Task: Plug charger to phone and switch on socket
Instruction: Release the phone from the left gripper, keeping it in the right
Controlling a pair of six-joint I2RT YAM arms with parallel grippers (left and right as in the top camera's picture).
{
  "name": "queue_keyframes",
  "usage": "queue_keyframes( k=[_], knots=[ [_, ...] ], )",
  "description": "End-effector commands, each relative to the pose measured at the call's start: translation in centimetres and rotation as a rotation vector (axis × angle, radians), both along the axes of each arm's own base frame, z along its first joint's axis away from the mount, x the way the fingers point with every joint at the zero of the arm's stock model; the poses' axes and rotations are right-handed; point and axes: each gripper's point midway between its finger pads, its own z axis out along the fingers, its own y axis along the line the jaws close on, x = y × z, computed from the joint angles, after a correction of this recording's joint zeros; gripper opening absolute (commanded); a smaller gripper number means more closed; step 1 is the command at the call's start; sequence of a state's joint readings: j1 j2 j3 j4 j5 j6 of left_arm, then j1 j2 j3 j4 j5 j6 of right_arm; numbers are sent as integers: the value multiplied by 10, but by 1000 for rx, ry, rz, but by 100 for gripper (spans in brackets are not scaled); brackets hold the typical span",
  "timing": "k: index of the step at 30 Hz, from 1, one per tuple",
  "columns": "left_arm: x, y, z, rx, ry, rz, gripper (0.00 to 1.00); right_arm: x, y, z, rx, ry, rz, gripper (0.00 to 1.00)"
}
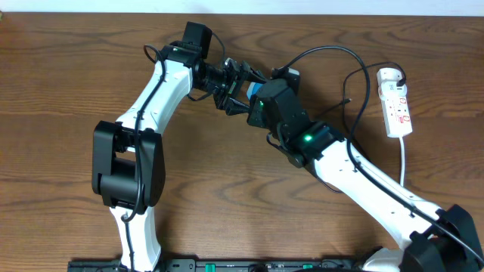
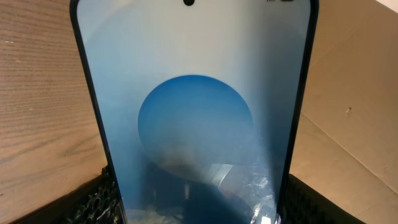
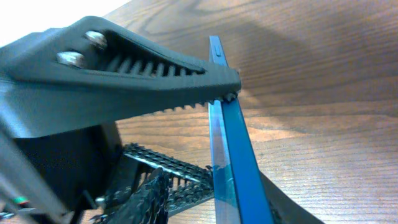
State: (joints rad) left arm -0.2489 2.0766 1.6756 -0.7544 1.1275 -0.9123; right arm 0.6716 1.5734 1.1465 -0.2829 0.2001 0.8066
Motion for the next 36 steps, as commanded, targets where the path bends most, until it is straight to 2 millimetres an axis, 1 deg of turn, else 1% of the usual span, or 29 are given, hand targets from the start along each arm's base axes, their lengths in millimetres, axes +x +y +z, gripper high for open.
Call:
queue_keyframes(
  k=[1,7,14,18,21,25,31,34,36],
  knots=[
    [-2,-2,19,-47,-42,-20,71,5,5,-3,-12,-5,-6,32],
    [-2,-2,19,-47,-44,-21,71,6,6,-4,-11,-6,-6,25],
    [-2,-2,19,-47,-44,-21,71,7,3,-4,-19,-13,-18,20],
    [-2,-2,19,-47,-44,-21,71,8,1,-3,-27,-19,-30,21],
    [-2,-2,19,-47,-44,-21,71,10,-1,-2,-31,-28,-42,25],
    [-2,-2,19,-47,-44,-21,71,12,0,0,-23,-36,-42,23],
    [-2,-2,19,-47,-44,-21,71,12,0,0,-23,-36,-42,14],
    [-2,-2,19,-47,-44,-21,71,11,-1,-1,-25,-33,-41,6],
    [-2,-2,19,-47,-44,-21,72,11,-1,-1,-27,-31,-41,3]
  ],
)
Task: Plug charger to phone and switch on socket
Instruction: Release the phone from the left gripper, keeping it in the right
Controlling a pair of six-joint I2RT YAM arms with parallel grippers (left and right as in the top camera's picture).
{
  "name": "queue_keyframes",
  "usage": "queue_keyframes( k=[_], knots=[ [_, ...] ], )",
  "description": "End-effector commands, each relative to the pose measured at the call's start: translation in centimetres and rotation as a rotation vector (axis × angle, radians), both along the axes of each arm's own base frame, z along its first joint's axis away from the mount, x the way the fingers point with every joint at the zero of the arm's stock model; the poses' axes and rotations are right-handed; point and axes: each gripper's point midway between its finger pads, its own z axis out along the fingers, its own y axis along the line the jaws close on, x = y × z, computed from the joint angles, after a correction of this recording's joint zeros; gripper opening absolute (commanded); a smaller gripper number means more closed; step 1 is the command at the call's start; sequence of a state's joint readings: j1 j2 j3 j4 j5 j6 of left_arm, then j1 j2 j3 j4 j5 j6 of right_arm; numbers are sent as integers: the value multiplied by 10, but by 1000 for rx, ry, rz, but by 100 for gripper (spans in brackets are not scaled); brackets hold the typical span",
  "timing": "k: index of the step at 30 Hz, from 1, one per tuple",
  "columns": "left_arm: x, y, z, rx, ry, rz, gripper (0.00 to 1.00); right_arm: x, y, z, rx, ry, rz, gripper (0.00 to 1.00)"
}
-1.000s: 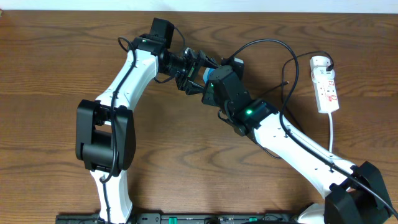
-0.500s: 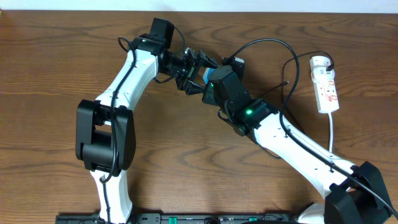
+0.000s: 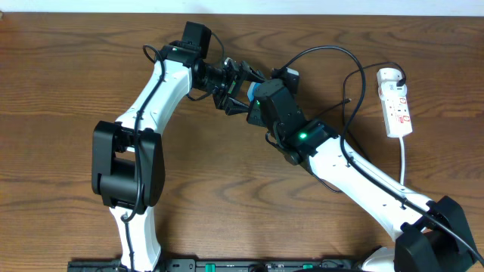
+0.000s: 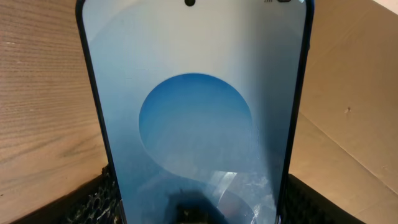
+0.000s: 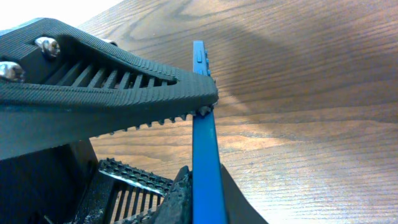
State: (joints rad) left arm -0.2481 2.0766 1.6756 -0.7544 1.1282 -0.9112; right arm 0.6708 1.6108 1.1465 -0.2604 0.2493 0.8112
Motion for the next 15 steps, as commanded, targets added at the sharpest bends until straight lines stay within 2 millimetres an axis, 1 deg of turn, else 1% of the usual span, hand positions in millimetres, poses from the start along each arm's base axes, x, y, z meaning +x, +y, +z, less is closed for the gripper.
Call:
queue_keyframes(
  k=[1,7,9,10,11,12,15],
  knots=[
    [-2,-2,19,-46,-43,-21,71,2,3,9,2,-22,0,2],
    [-2,-2,19,-46,-46,-22,72,1,3,9,2,-18,2,1],
    [-1,-2,19,-47,-61,-27,82,2,2,9,2,-18,1,1],
    [-1,-1,19,-47,-64,-26,92,3,1,9,2,-18,-2,1],
    [1,1,19,-47,-65,-22,98,3,0,10,5,-19,-5,1],
    [2,4,19,-48,-72,-18,100,4,-2,11,9,-20,-7,1],
    [5,9,23,-51,-123,-26,100,5,-6,17,28,-17,-4,1]
  ],
)
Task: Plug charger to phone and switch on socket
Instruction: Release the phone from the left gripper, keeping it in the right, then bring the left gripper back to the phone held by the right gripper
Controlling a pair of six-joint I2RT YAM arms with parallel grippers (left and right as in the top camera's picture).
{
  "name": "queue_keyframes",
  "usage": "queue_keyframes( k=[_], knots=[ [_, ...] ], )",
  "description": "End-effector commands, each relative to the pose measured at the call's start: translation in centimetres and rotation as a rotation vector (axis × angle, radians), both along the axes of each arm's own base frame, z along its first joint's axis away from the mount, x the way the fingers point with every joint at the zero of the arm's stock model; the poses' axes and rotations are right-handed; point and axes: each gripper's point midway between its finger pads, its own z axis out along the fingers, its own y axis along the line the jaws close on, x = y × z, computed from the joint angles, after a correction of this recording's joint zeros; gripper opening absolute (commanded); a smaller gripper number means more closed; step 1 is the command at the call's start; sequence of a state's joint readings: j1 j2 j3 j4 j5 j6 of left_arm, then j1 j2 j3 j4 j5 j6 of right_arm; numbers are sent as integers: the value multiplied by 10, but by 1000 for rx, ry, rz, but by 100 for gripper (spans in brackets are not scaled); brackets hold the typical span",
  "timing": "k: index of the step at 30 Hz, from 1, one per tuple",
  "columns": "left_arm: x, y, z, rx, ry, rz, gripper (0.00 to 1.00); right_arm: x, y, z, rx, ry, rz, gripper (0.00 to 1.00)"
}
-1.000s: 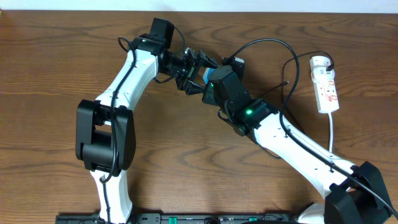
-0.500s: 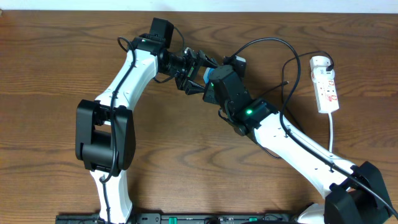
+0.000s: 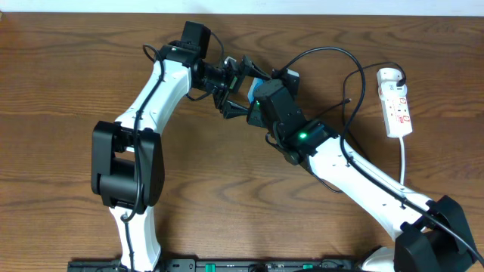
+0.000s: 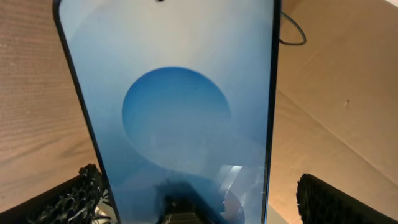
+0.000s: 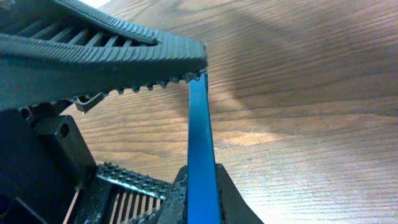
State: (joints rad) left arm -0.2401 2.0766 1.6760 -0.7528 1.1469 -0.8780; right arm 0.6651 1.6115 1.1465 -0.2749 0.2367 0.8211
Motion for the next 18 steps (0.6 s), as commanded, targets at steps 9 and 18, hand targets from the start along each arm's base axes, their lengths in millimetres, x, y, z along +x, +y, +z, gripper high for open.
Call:
queue_keyframes(
  k=[9,18],
  knots=[
    [-13,43,83,130,-454,-30,99,2,-44,48,108,1,-16,1],
    [-109,182,111,952,-502,96,99,-2,-72,37,202,110,1,1]
  ],
)
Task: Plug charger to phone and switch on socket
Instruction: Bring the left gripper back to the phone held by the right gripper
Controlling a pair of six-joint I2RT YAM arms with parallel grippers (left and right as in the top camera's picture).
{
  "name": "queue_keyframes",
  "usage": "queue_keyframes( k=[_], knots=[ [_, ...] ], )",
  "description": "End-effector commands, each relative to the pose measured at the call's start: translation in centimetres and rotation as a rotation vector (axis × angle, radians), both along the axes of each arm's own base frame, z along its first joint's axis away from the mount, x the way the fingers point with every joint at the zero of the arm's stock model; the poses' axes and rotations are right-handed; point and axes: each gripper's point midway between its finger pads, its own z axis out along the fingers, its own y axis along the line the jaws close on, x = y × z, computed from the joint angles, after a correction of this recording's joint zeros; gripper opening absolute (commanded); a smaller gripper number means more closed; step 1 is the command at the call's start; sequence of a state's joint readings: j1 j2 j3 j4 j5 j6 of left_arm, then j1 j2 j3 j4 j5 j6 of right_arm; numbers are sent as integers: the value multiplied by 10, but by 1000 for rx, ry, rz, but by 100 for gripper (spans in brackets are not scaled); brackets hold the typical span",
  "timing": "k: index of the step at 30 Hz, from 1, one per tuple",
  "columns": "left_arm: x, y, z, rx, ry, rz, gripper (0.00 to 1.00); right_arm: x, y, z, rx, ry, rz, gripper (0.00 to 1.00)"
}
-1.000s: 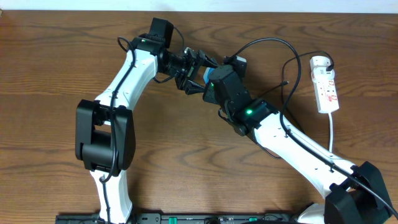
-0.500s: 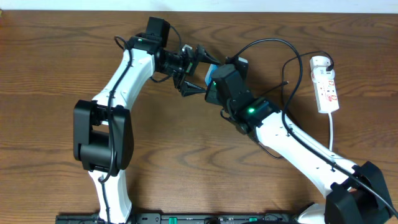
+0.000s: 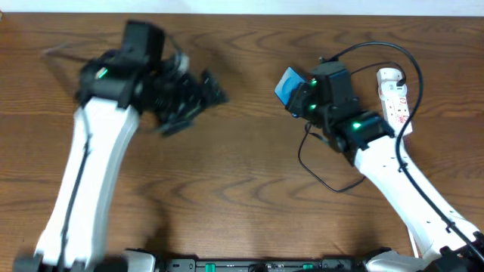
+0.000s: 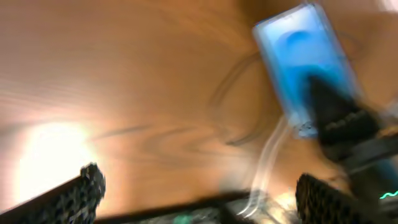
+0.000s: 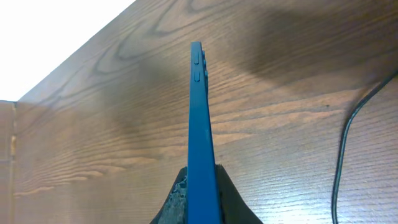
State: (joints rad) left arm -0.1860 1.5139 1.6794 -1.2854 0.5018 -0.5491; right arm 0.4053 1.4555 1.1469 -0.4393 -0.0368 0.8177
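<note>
My right gripper (image 5: 198, 190) is shut on the lower end of the blue phone (image 5: 198, 112), which shows edge-on and upright in the right wrist view. From overhead the phone (image 3: 288, 83) is held above the table right of centre, beside the white power strip (image 3: 389, 75). A black charger cable (image 3: 318, 175) loops under the right arm; its plug end does not show. My left gripper (image 3: 189, 97) is blurred, open and empty at the left, far from the phone (image 4: 298, 56).
The wooden table (image 3: 242, 204) fills the overhead view. The power strip's white lead (image 3: 404, 162) runs toward the front right. A stretch of black cable (image 5: 346, 143) lies on the wood right of the phone.
My left arm has drawn away to the left, open and empty. My right gripper has taken the phone to the right, close to the power strip. The cable now loops under the right arm.
At first my left gripper was shut on the phone at the table's back centre, with the right fingers beside its lower end. Then the right gripper was shut on the phone too. The left jaws then stood open, and now the right alone holds the phone.
</note>
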Motion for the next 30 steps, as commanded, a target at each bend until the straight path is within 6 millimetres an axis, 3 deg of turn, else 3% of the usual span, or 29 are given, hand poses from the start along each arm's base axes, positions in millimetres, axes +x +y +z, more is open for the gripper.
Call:
queue_keyframes(
  k=[1,5,8,12,16,21,25,30],
  knots=[
    [-22,65,14,350,-138,93,99,-3,4,0,56,4,53,1],
    [-55,74,23,358,-226,127,99,-4,19,-12,134,-39,115,1],
    [-72,84,9,345,-265,240,99,-8,37,-15,243,-90,197,1],
    [-75,85,-16,244,-320,379,98,-13,43,-19,393,-135,217,1],
    [-58,60,-37,48,-375,415,98,-19,38,-14,548,-164,234,1],
    [-25,8,-40,-287,-401,353,98,-28,22,-14,731,-109,195,1],
    [-3,-19,-50,-463,-272,379,98,-34,17,-16,857,-10,139,1],
    [18,-58,-56,-653,-139,282,98,-41,28,-3,949,34,161,1]
  ],
)
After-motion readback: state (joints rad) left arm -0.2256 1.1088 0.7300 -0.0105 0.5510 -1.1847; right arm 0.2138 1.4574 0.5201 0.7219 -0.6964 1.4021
